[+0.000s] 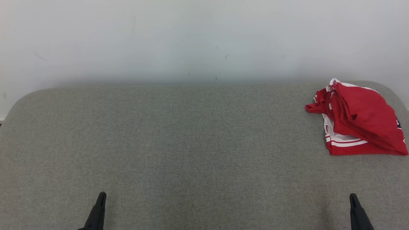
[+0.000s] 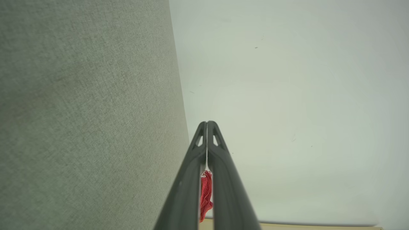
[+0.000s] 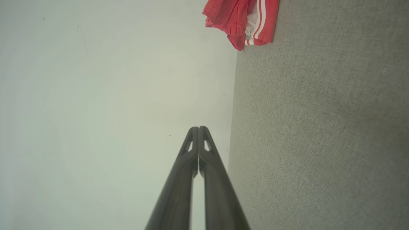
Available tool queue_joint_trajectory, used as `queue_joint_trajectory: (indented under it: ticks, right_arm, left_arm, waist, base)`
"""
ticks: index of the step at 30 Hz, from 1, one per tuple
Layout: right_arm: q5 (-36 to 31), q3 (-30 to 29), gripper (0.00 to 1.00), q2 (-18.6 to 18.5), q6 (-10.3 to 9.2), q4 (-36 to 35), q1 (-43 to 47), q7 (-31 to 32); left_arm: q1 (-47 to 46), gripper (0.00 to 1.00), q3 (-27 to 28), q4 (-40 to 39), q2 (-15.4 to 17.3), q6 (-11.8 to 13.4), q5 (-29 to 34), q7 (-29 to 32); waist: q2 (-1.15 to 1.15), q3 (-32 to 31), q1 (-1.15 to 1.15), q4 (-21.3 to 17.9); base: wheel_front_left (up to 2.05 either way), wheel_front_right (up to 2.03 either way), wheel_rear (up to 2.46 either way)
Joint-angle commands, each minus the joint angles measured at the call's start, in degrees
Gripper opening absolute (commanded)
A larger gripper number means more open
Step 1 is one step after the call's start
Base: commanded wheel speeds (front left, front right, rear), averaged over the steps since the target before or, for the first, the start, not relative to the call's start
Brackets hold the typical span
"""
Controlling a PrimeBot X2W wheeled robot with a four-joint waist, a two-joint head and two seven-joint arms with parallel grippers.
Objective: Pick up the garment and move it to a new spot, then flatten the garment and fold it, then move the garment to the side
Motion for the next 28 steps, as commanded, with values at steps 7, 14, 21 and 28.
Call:
queue_joint_trajectory:
  ticks: [7, 14, 21, 28]
  right_arm:
    - [-0.11, -0.13, 0.0, 0.13, 0.06, -0.19, 0.3, 0.02]
    - [-0.13, -0.13, 0.0, 0.14, 0.06, -0.19, 0.3, 0.04]
    - [-0.14, -0.14, 0.0, 0.15, 0.06, -0.18, 0.3, 0.06]
    - [-0.14, -0.16, 0.0, 0.16, 0.06, -0.18, 0.3, 0.07]
  left_arm:
    - [-0.69, 0.0, 0.3, -0.01, -0.26, -0.24, 0.42, 0.28]
    - [-0.7, 0.0, 0.35, 0.0, -0.27, -0.24, 0.43, 0.3]
    - [-0.7, 0.0, 0.39, 0.0, -0.3, -0.24, 0.49, 0.24]
    - [-0.71, 0.0, 0.44, 0.0, -0.33, -0.24, 0.54, 0.3]
  waist:
    - [0.0, 0.0, 0.0, 0.0]
    - [0.0, 0.0, 0.0, 0.0]
    - [0.0, 0.0, 0.0, 0.0]
    - [0.0, 0.0, 0.0, 0.0]
  base:
    - [0.0, 0.0, 0.0]
    - [0.0, 0.0, 0.0]
    - [0.0, 0.0, 0.0]
    - [0.0, 0.0, 0.0]
